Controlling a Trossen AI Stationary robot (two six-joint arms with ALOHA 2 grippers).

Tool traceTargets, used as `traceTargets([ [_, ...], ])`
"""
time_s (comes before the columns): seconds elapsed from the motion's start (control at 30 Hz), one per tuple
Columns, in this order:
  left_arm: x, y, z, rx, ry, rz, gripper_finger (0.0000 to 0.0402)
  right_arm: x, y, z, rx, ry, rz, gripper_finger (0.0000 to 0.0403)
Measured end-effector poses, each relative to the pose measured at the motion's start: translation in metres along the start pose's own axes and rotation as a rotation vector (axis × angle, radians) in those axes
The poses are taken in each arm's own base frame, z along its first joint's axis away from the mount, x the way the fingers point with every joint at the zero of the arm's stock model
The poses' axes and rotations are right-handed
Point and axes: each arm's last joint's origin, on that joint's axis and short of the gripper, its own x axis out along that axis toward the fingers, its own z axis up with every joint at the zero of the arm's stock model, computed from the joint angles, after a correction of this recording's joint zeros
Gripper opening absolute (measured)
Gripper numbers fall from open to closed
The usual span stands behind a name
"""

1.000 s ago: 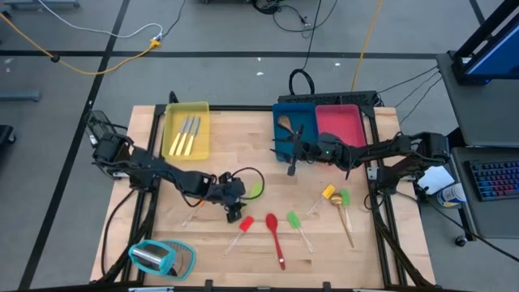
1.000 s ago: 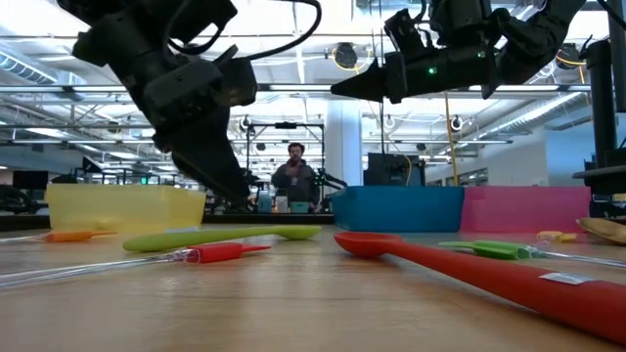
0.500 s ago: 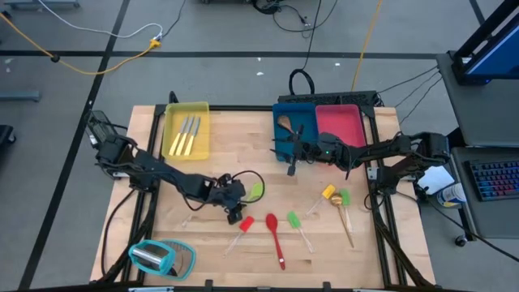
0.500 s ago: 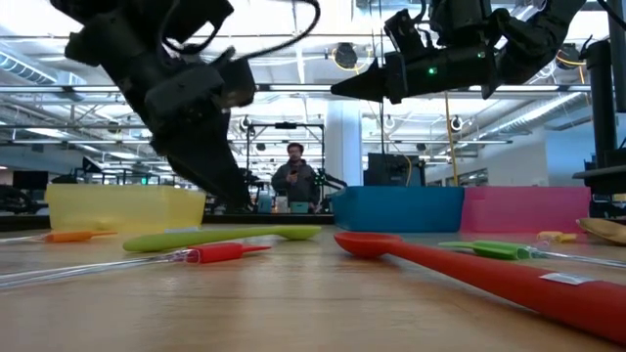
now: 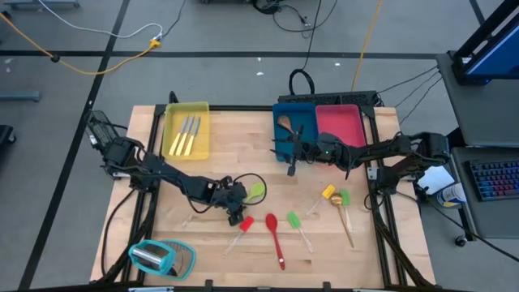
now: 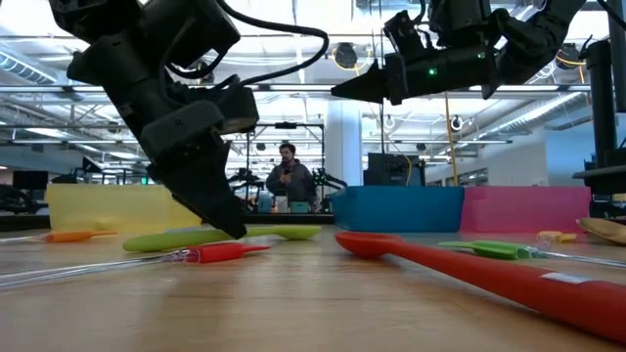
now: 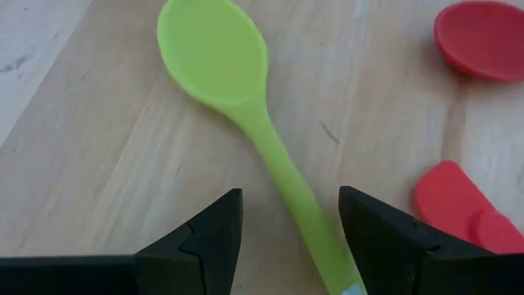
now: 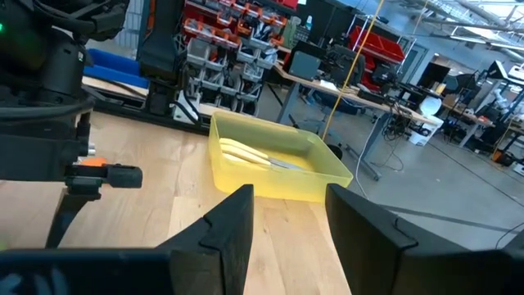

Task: Pick & Place Kitchen Items
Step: Put the green serving spoon into the blue bin

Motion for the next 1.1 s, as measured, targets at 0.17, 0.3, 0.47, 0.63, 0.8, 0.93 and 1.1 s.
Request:
traceTargets([
  [0.17,0.000,0.004,-0.001,-0.007,0.024,0.016,0.0209,0.000,0.000,0.000,0.000,0.000,0.000,0.0146],
  [0.3,0.001,0.008,0.000,-0.003,0.034,0.027,0.0205,0.000,0.000,0.000,0.000,0.000,0.000,0.0146],
  [0.47,0.002,0.014,0.001,0.007,0.052,0.049,0.0166,0.000,0.000,0.000,0.000,0.000,0.000,0.0146],
  [0.63,0.003,0.020,0.002,0.004,0.065,0.067,0.0113,0.000,0.000,0.000,0.000,0.000,0.000,0.0146],
  [0.8,0.003,0.025,0.003,-0.021,0.080,0.085,0.0066,0.000,0.000,0.000,0.000,0.000,0.000,0.0146],
  [0.93,0.003,0.025,0.005,-0.021,0.055,0.088,0.0037,0.000,0.000,0.000,0.000,0.000,0.000,0.0146],
  [1.1,0.004,0.026,0.007,-0.007,0.002,0.146,0.0037,0.000,0.001,-0.002,0.005,0.018,0.006,0.0146],
])
